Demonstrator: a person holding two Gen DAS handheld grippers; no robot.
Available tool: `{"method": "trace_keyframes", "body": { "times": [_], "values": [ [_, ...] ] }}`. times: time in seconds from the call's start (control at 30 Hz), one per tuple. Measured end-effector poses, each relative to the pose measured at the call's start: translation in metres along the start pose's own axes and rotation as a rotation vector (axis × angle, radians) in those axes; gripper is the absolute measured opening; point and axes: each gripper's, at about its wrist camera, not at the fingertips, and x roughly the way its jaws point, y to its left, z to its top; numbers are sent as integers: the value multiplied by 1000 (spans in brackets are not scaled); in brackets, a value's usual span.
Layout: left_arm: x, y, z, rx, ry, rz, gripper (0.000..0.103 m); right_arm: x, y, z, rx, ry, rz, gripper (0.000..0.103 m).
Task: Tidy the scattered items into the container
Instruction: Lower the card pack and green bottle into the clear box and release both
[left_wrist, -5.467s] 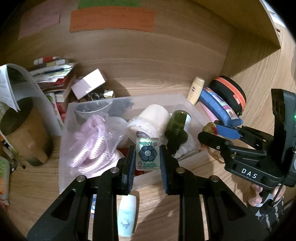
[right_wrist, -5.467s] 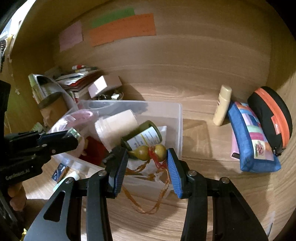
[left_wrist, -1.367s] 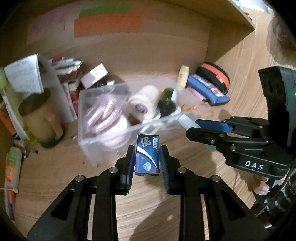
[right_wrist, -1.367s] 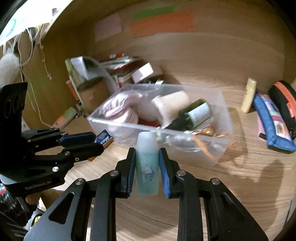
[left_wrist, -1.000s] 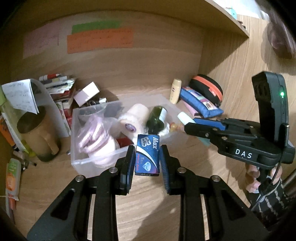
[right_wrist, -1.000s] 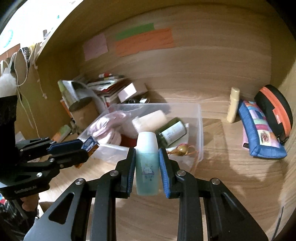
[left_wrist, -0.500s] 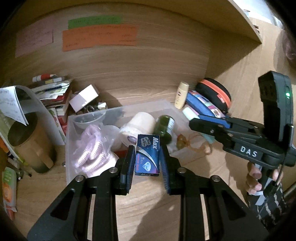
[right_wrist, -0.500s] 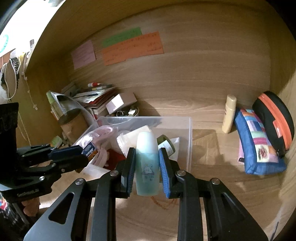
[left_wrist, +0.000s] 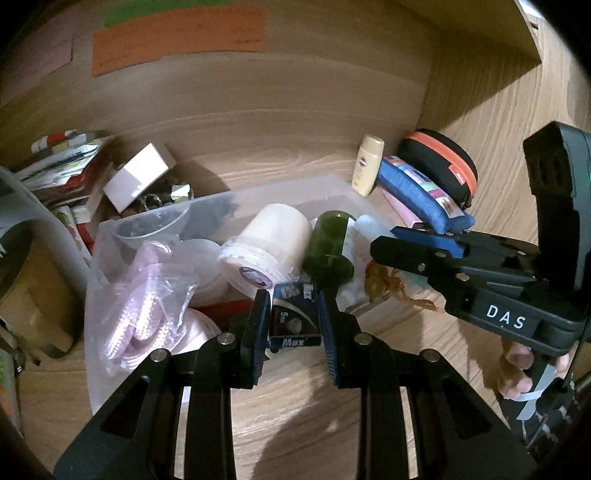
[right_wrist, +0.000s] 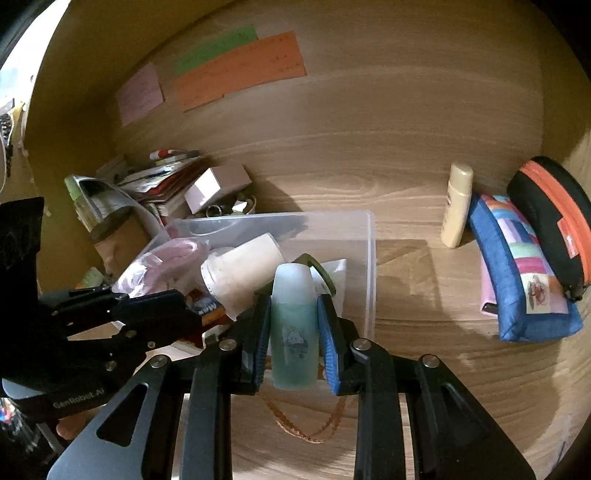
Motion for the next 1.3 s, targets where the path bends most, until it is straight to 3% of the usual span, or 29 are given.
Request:
{"method": "trace_keyframes", "body": {
  "times": [0.5, 0.6, 0.67, 0.8, 1.03, 1.07, 1.13, 1.3],
  "values": [
    [1, 14, -6, -54, -12, 25, 26, 7, 13, -4, -87, -4, -38, 23],
    [-1, 18, -8, -98, 0, -15, 27, 6, 19, -7, -118, -3, -24, 23],
    [-4, 20, -8, -126, -4, -18, 32, 5, 22, -8, -129, -6, -22, 25],
    [-15, 20, -9, -126, -37, 12, 48, 3, 23, -9, -129, -13, -28, 38],
    [-26, 15, -9, -127, -54, 23, 63, -6, 25, -9, -137, -24, -54, 41],
    [-28, 14, -10, -129, -56, 20, 67, -8, 26, -8, -141, -31, -59, 44],
    [-34, 12, -10, -130, -71, 25, 70, -18, 27, -8, -145, -66, -80, 64],
    [-48, 5, -10, -122, -110, 48, 74, -40, 31, -10, -153, -120, -104, 69]
  ]
}}
